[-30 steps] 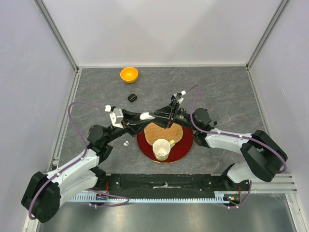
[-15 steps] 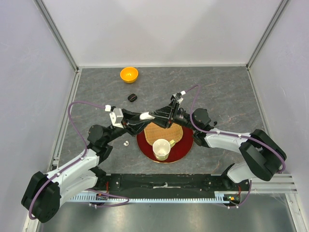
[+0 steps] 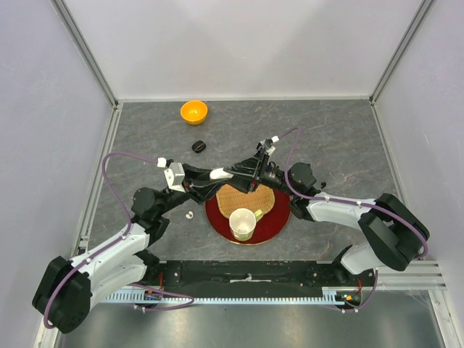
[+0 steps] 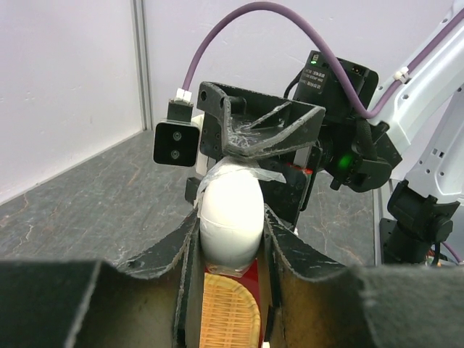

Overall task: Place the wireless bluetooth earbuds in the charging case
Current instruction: Open the charging case.

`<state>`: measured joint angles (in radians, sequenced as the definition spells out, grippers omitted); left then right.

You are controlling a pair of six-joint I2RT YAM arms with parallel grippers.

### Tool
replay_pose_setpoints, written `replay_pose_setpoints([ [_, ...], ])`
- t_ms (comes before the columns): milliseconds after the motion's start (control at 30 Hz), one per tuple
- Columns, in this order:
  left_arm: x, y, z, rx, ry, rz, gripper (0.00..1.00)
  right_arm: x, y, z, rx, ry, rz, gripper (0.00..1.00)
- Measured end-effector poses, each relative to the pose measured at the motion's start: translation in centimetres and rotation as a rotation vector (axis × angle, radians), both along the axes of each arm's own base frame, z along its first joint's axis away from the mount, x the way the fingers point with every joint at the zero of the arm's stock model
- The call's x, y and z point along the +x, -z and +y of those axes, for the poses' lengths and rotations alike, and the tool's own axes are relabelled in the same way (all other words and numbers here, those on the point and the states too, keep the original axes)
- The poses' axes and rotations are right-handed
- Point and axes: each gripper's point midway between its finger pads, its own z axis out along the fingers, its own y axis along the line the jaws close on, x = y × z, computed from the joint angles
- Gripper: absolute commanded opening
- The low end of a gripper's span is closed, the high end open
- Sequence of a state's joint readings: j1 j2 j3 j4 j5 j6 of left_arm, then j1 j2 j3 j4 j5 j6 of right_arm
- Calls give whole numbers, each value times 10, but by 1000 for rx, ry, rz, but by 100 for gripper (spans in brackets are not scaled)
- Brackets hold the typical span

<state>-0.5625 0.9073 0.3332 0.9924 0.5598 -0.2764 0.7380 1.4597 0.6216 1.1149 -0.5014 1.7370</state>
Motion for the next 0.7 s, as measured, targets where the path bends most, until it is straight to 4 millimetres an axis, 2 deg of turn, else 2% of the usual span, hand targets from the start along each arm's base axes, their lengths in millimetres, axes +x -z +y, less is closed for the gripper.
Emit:
replay_pose_setpoints([
  [67,-1,-1,1,-7,-1,-8,2,1,2,0,-9,8,-14,83],
  [167,-4,0,5,-33,-11,-36,2,3,7,0,-36,25,-44,94],
  [333,-9,6,11,-62,-28,-65,2,10,15,-6,-166,87,-134,97],
  [433,-8,8,17,-86,-57,-71,2,17,1,-11,-287,153,-272,97],
  [600,3,39,20,-69,-109,29,2,21,-46,-30,-448,265,-565,98],
  [700,7,47,18,-64,-112,69,2,20,-46,-35,-544,269,-672,97],
])
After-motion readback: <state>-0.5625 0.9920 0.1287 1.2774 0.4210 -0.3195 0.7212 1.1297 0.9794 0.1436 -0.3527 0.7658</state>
